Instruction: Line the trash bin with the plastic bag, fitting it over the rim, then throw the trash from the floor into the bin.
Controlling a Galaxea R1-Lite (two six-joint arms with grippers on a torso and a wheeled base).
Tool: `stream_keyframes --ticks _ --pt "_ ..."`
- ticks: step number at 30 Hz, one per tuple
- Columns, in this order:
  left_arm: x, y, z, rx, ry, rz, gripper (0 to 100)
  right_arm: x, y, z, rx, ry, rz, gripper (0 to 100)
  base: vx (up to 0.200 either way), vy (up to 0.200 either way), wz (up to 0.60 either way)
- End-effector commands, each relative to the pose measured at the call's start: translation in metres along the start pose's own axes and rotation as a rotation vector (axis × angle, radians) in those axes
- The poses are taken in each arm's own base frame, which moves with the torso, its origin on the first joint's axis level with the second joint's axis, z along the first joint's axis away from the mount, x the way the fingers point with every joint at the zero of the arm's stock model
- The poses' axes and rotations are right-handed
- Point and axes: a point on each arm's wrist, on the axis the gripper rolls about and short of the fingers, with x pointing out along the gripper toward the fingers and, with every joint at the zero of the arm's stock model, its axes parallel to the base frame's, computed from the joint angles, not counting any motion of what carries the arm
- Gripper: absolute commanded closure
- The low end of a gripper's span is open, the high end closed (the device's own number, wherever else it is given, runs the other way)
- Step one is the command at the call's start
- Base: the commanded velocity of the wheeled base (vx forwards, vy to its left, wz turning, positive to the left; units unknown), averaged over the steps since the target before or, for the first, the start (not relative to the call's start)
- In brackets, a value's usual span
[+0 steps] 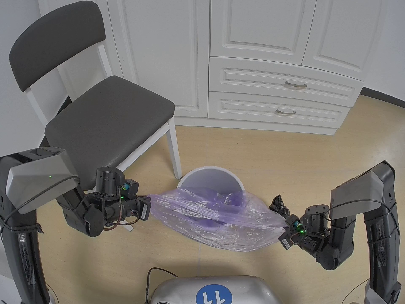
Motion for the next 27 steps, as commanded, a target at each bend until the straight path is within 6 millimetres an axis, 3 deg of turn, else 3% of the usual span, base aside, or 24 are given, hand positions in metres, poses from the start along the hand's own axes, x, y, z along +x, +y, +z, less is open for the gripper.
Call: stream_keyframes --ticks 1,8,14,16,22,27 --pt "0.028 -0.009 -0.01 -0.005 0.017 0.034 100 0.022 0.004 -0.002 0.025 -0.013 -0.051 100 0.0 0.0 0.0" --pt "0.058 -0.017 0.004 -0.12 -0.12 0.152 100 0.048 0.005 0.018 0.178 -0.102 -0.146 100 0.0 0.0 0.0" --pt "0.063 -0.017 0.001 -0.122 -0.118 0.181 100 0.045 0.005 0.015 0.172 -0.083 -0.15 100 0.0 0.0 0.0" --pt "0.059 -0.017 -0.003 -0.114 -0.1 0.174 100 0.039 0.005 0.012 0.161 -0.065 -0.143 100 0.0 0.0 0.0" --pt "0.005 -0.008 -0.006 0.007 -0.05 -0.008 100 0.0 -0.003 0.006 0.034 0.004 -0.093 100 0.0 0.0 0.0" --pt "-0.006 0.001 -0.009 0.048 -0.012 -0.03 100 -0.016 -0.002 0.003 -0.016 0.022 -0.043 100 0.0 0.0 0.0"
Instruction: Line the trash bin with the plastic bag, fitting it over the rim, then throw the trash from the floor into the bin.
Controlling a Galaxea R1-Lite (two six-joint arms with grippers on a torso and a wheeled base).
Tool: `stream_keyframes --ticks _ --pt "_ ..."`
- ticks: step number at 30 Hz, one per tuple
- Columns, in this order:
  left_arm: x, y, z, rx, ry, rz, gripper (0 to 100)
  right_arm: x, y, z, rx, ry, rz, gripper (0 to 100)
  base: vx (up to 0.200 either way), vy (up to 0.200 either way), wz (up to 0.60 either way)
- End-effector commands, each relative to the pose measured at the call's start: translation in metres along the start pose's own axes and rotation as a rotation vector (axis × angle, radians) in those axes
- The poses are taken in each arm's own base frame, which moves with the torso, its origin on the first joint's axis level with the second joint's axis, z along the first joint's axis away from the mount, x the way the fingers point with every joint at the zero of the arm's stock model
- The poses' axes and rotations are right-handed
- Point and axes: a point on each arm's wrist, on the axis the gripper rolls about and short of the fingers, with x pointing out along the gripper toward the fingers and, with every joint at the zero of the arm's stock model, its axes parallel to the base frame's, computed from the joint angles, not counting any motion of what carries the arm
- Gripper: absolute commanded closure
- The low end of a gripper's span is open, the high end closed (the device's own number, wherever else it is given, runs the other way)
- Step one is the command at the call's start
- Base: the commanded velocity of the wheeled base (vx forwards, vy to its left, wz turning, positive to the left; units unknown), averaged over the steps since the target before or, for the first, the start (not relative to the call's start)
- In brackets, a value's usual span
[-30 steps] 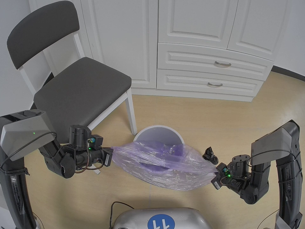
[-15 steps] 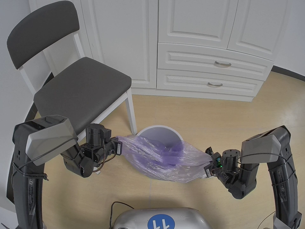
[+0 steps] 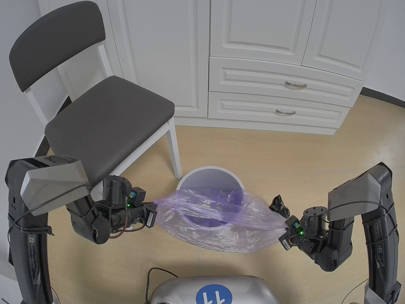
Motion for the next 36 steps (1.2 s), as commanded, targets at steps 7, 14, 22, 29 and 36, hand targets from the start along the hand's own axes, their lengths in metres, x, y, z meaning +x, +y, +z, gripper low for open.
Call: stream_keyframes --ticks 7,14,22,29,36 --pt "-0.022 0.01 0.002 0.012 0.039 -0.001 100 -0.018 -0.004 -0.002 -0.058 0.008 0.03 100 0.0 0.0 0.0" --pt "0.0 0.009 -0.011 0.008 0.066 0.025 100 0.004 -0.001 -0.009 -0.046 0.011 0.015 100 0.0 0.0 0.0" --pt "0.017 0.014 -0.019 0.008 0.079 0.104 100 0.017 0.0 -0.012 -0.033 0.005 -0.002 100 0.0 0.0 0.0" --pt "0.014 0.012 -0.016 0.008 0.069 0.106 100 0.016 0.0 -0.011 -0.032 0.003 -0.001 100 0.0 0.0 0.0" --pt "0.0 0.007 0.001 0.021 0.007 0.103 100 0.006 -0.006 0.0 -0.009 -0.032 0.008 0 0.0 0.0 0.0"
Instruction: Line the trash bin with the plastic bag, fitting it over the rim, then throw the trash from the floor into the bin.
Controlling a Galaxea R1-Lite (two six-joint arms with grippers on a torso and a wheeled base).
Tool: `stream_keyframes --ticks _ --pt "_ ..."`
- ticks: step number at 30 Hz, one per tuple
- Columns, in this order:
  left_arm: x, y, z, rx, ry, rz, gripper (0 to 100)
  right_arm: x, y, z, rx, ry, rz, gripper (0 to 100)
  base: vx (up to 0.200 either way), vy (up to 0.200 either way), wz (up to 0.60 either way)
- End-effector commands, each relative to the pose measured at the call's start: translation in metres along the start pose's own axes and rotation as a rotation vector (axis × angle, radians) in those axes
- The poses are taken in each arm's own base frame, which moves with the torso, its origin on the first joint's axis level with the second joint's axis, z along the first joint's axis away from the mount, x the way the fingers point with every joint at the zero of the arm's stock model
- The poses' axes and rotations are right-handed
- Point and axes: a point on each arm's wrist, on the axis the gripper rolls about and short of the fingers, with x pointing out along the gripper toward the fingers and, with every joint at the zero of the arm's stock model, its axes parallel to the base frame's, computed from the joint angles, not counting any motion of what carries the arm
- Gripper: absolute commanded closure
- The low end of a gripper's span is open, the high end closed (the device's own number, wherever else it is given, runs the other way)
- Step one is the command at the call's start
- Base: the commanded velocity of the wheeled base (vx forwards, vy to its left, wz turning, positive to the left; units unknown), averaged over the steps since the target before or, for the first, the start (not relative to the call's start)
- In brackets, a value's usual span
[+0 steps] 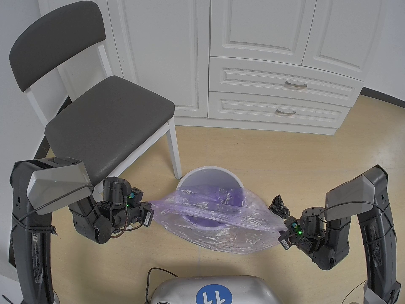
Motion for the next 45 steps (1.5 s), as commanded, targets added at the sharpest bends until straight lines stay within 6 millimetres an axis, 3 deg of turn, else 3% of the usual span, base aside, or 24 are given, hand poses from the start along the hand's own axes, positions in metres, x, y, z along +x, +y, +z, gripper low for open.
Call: stream_keyframes --ticks 1,5,9,18,45 --pt "-0.009 -0.002 0.011 0.008 -0.033 -0.004 100 -0.01 -0.006 0.011 0.033 -0.05 0.01 0 0.0 0.0 0.0" --pt "-0.007 -0.004 0.011 -0.002 -0.037 -0.007 100 -0.024 -0.013 0.014 0.077 -0.121 0.154 0 0.0 0.0 0.0" --pt "-0.002 -0.006 0.016 -0.055 -0.055 -0.009 100 -0.037 -0.036 0.007 0.164 -0.247 0.416 0 0.0 0.0 0.0" --pt "0.005 -0.005 0.011 -0.063 -0.047 -0.006 100 -0.05 -0.073 0.005 0.311 -0.382 0.612 0 0.0 0.0 0.0" --pt "0.017 0.007 -0.002 -0.066 -0.013 0.021 100 -0.056 -0.114 -0.006 0.38 -0.457 0.618 0 0.0 0.0 0.0"
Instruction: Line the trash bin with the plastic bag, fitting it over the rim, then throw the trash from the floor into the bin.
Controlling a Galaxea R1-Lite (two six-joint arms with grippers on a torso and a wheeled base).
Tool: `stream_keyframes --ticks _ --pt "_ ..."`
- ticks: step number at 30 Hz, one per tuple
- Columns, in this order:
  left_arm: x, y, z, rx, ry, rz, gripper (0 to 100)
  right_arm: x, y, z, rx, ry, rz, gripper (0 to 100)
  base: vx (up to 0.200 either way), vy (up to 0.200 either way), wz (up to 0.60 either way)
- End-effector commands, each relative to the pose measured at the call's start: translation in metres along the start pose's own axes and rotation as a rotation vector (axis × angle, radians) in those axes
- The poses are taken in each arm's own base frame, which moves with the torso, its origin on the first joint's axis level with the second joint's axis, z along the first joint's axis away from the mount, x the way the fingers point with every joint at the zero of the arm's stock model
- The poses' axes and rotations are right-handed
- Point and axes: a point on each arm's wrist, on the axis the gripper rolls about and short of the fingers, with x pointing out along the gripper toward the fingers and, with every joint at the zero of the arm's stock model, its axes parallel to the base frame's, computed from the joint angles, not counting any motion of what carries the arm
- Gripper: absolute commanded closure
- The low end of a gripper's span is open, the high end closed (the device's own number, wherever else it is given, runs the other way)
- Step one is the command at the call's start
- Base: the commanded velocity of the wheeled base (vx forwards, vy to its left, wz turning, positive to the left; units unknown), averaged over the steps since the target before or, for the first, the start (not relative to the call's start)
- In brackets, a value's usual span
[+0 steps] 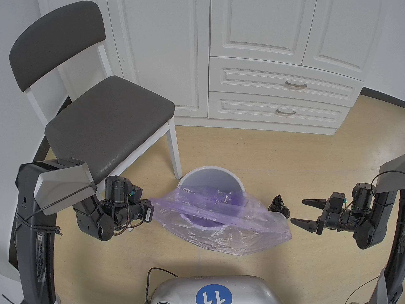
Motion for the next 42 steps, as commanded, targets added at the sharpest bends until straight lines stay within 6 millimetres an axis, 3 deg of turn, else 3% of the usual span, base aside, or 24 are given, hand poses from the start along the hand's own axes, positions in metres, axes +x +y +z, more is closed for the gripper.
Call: stream_keyframes --ticks 1,5,8,9,10,13,18,20,21,23,27,30,34,42 --pt "0.001 0.0 -0.002 -0.001 0.003 0.0 100 -0.001 -0.003 0.004 -0.021 -0.021 -0.011 0 0.0 0.0 0.0" --pt "-0.005 -0.004 0.008 -0.001 -0.032 -0.009 100 0.01 0.016 0.021 -0.068 -0.036 0.009 0 0.0 0.0 0.0" --pt "-0.015 -0.012 0.021 0.002 -0.064 -0.027 100 0.031 0.042 0.034 -0.117 -0.018 -0.113 0 0.0 0.0 0.0" --pt "-0.019 -0.016 0.025 -0.014 -0.073 -0.036 100 0.047 0.059 0.036 -0.138 -0.002 -0.204 0 0.0 0.0 0.0" --pt "-0.019 -0.017 0.025 -0.016 -0.075 -0.037 100 0.049 0.06 0.037 -0.14 -0.001 -0.212 0 0.0 0.0 0.0" --pt "-0.021 -0.021 0.032 -0.045 -0.116 -0.045 100 0.082 0.098 0.036 -0.184 0.021 -0.338 0 0.0 0.0 0.0" --pt "-0.021 -0.022 0.029 -0.044 -0.118 -0.048 100 0.119 0.131 0.037 -0.22 -0.016 -0.409 0 0.0 0.0 0.0" --pt "-0.02 -0.022 0.028 -0.044 -0.118 -0.049 100 0.135 0.136 0.04 -0.228 -0.054 -0.423 0 0.0 0.0 0.0" --pt "-0.019 -0.022 0.026 -0.043 -0.114 -0.052 100 0.159 0.14 0.046 -0.26 -0.114 -0.425 0 0.0 0.0 0.0" --pt "-0.019 -0.024 0.027 -0.043 -0.117 -0.056 100 0.169 0.142 0.054 -0.295 -0.145 -0.423 0 0.0 0.0 0.0" --pt "-0.02 -0.026 0.033 -0.041 -0.194 -0.06 100 0.204 0.155 0.062 -0.363 -0.037 -0.383 0 0.0 0.0 0.0" --pt "-0.022 -0.027 0.037 -0.043 -0.252 -0.056 100 0.224 0.161 0.057 -0.372 -0.004 -0.399 0 0.0 0.0 0.0" --pt "-0.025 -0.026 0.042 -0.045 -0.279 -0.054 100 0.234 0.166 0.049 -0.407 0.021 -0.404 0 0.0 0.0 0.0" --pt "-0.023 -0.026 0.039 -0.045 -0.273 -0.055 100 0.22 0.163 0.03 -0.527 0.156 -0.392 0 0.0 0.0 0.0"
